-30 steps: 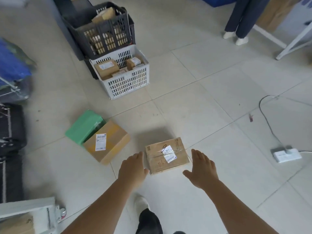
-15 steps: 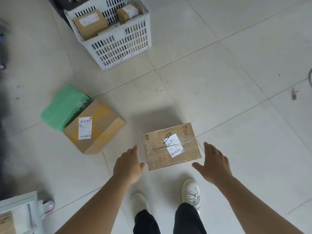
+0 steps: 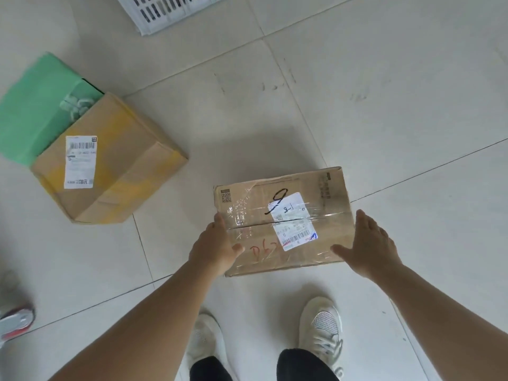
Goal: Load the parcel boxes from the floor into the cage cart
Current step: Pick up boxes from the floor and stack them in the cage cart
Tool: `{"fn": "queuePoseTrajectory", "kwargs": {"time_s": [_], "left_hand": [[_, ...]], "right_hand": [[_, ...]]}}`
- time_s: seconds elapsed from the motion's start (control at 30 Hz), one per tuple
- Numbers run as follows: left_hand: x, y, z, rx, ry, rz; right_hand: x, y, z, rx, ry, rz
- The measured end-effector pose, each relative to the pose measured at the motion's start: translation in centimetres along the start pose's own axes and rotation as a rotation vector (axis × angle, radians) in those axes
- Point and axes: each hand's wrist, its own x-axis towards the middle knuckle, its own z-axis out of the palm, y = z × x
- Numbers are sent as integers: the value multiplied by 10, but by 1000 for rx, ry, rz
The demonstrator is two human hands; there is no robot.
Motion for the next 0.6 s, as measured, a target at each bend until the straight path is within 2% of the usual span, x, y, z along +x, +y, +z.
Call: {"fn": "queuePoseTrajectory", "kwargs": {"time_s": [0.23,0.43,0.6], "left_hand": [[30,-10,36,-325,55,-85],[24,-15,40,-514,74,-97],[-11,-17,2,-585,130,-64]], "right_hand": [[40,-1,36,347,-5,69],[35,-5,38,419,68,70],[1,-25,2,476,124,6]]}}
